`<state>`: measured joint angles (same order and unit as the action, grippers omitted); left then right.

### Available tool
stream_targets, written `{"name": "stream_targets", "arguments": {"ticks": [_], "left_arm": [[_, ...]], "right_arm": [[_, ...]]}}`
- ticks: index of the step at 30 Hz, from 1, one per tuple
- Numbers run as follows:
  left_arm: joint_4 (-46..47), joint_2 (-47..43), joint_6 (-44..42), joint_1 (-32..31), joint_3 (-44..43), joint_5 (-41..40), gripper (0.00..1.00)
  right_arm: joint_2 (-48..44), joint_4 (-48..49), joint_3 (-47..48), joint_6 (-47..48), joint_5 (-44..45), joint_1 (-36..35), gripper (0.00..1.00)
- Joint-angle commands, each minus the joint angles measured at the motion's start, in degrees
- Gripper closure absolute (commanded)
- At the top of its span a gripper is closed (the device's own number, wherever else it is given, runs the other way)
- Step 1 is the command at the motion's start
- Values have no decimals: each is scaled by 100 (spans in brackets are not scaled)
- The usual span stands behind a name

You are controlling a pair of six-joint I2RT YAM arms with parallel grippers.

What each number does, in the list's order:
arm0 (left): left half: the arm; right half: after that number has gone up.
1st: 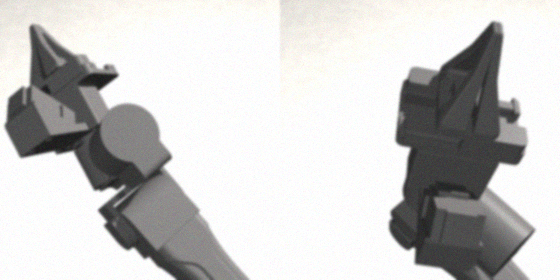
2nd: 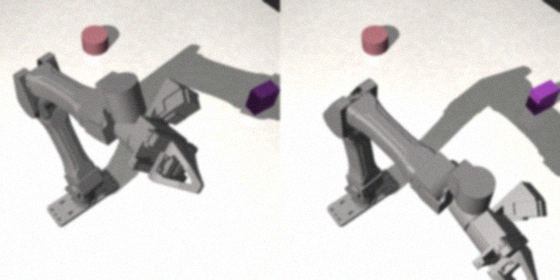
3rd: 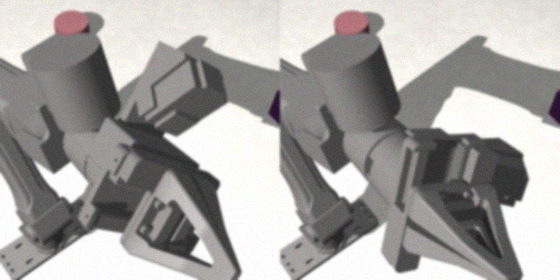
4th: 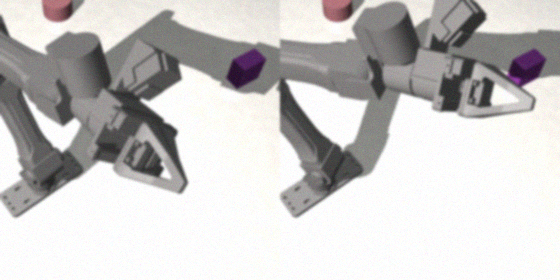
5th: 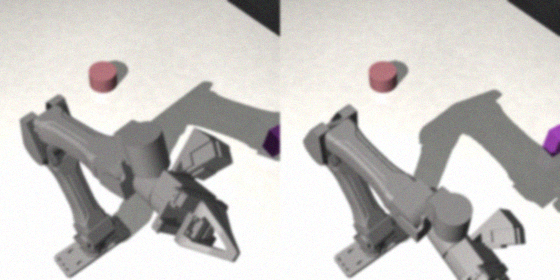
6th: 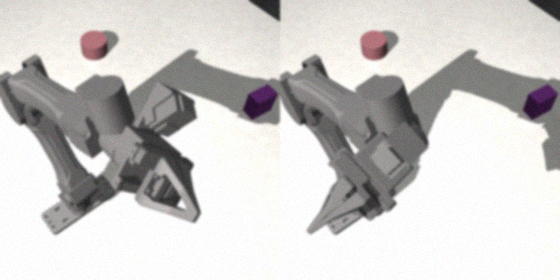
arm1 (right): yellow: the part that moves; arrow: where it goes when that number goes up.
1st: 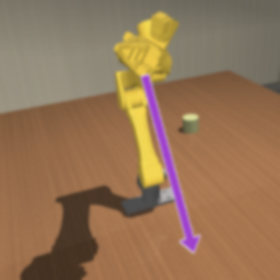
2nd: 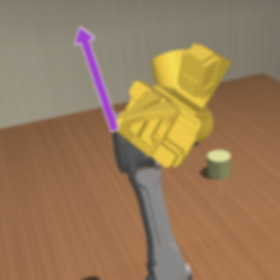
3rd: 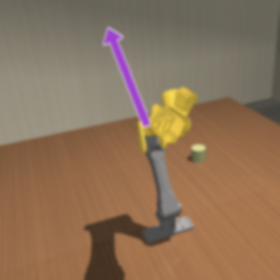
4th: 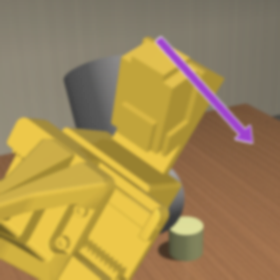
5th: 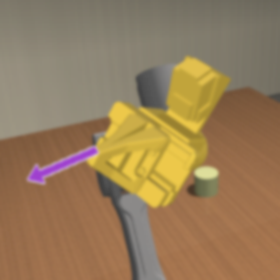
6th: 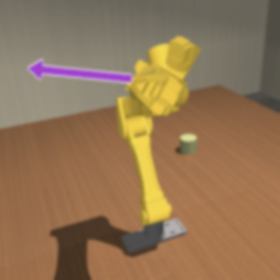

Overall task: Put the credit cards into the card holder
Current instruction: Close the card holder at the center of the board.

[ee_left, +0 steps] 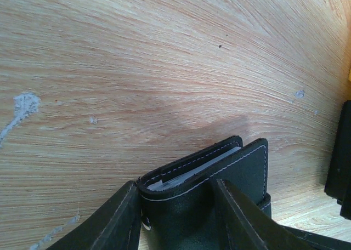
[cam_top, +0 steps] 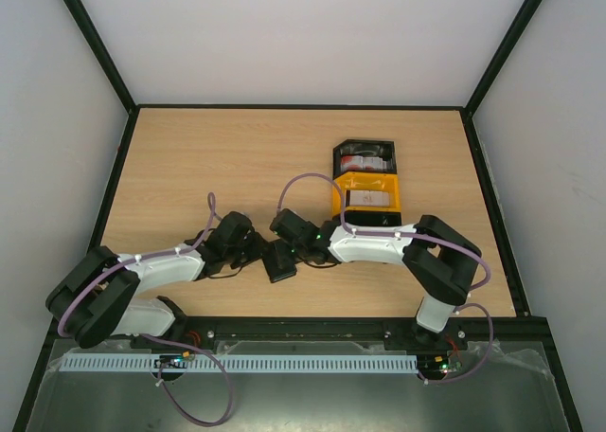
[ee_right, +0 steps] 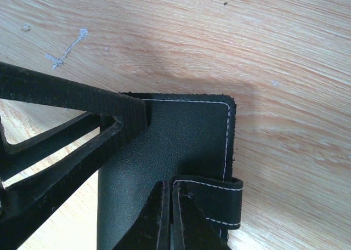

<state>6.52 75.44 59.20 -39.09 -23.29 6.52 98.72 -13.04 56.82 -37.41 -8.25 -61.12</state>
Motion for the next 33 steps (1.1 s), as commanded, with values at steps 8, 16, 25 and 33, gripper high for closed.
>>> {"name": "stream_targets", "arguments": {"ticks": [8, 16, 25, 33], "left_arm": [[-503, 175, 1, -55, 197, -64, 61], [-468, 226, 1, -55, 194, -50, 62], [-446, 262, 5, -64, 211, -46, 62], [-441, 262, 16, -64, 215, -33, 62]], "right_arm": [[142, -182, 44, 330, -209, -4, 98], [132, -97, -48, 514, -432, -6, 98], [254, -58, -55, 559, -620, -10, 98], [222, -116, -105, 597, -743, -5, 98]]}}
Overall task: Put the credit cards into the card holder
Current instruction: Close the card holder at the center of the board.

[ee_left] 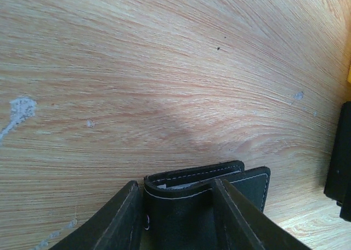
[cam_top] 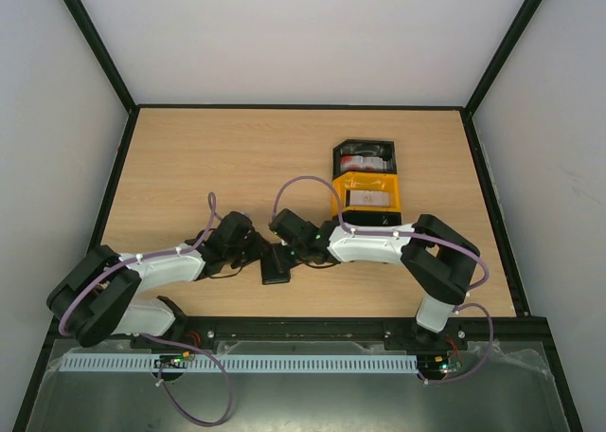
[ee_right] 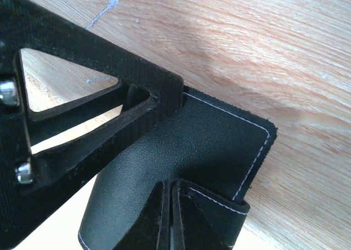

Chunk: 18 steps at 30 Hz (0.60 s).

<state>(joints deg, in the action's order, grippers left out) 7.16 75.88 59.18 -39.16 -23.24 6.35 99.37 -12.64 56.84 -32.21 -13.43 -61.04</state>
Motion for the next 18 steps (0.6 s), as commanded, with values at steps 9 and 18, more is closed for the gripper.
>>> {"name": "stream_targets", "arguments": {"ticks": [9, 18], "left_arm": [[-552, 127, 24, -57, 201, -20, 62], [-538, 117, 34, -57, 227, -37, 62]], "right_arm": [[327, 230, -378, -93, -415, -33, 98], [152, 580, -953, -362, -399, -51, 98]]}}
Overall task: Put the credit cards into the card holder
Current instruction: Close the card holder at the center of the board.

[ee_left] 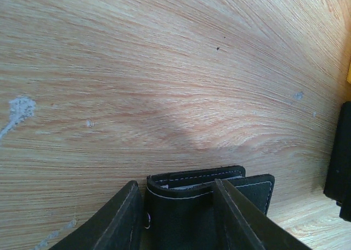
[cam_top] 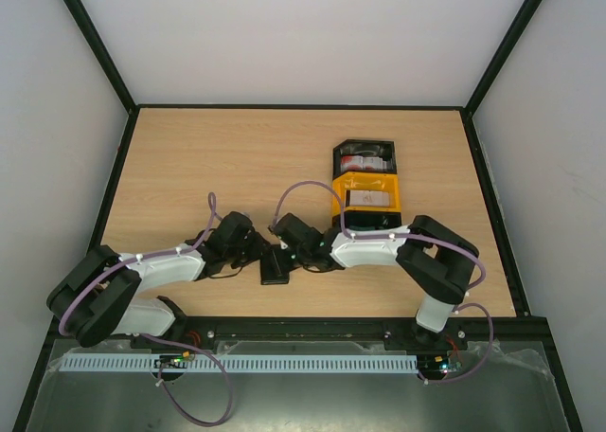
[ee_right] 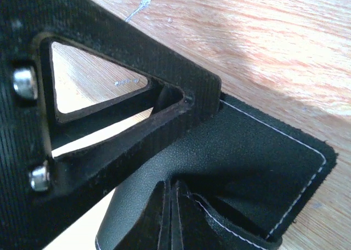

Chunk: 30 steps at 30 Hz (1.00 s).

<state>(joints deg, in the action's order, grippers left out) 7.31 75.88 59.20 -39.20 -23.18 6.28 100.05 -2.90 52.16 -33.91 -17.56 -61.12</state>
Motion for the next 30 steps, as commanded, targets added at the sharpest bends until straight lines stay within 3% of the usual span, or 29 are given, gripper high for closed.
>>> {"name": "stream_targets", "arguments": {"ticks": [1, 30], "left_arm": [[-559, 113, 37, -53, 218, -31, 62], [-747, -88, -6, -53, 186, -92, 62]], "right_arm": [[75, -297, -569, -221, 14, -40, 98], [712, 2224, -2010, -1352, -1585, 1237, 98]]}}
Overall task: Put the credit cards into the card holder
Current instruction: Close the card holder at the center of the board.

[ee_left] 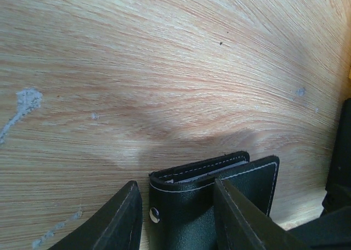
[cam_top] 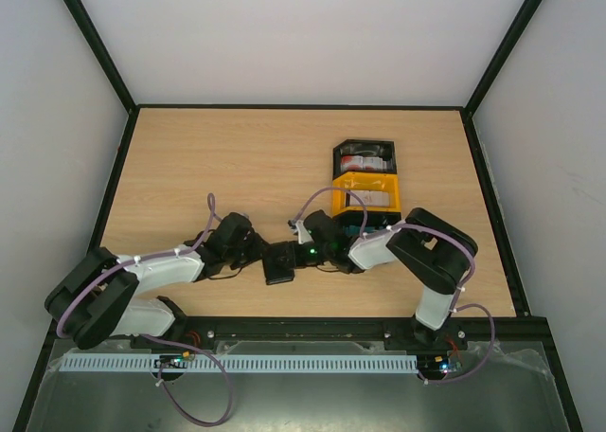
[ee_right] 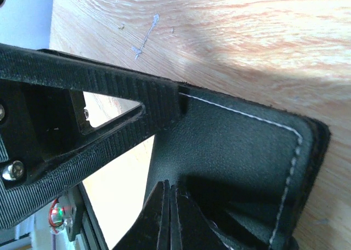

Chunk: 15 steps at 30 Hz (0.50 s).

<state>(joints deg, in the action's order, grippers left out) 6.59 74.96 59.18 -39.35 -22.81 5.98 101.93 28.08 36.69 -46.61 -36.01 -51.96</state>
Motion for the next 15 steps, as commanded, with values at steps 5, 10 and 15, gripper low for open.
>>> {"name": "stream_targets", "arguments": {"ticks": [5, 10, 15], "left_arm": [[-683, -5, 3, -37, 142, -62, 62], [-719, -50, 12, -37, 151, -79, 62], [-733, -77, 15, -37, 161, -79, 61]], "right_arm": [[737, -764, -457, -82, 56, 448, 98], [951, -366, -598, -283, -179, 581, 98], [1035, -286, -613, -443, -209, 670, 98]]}}
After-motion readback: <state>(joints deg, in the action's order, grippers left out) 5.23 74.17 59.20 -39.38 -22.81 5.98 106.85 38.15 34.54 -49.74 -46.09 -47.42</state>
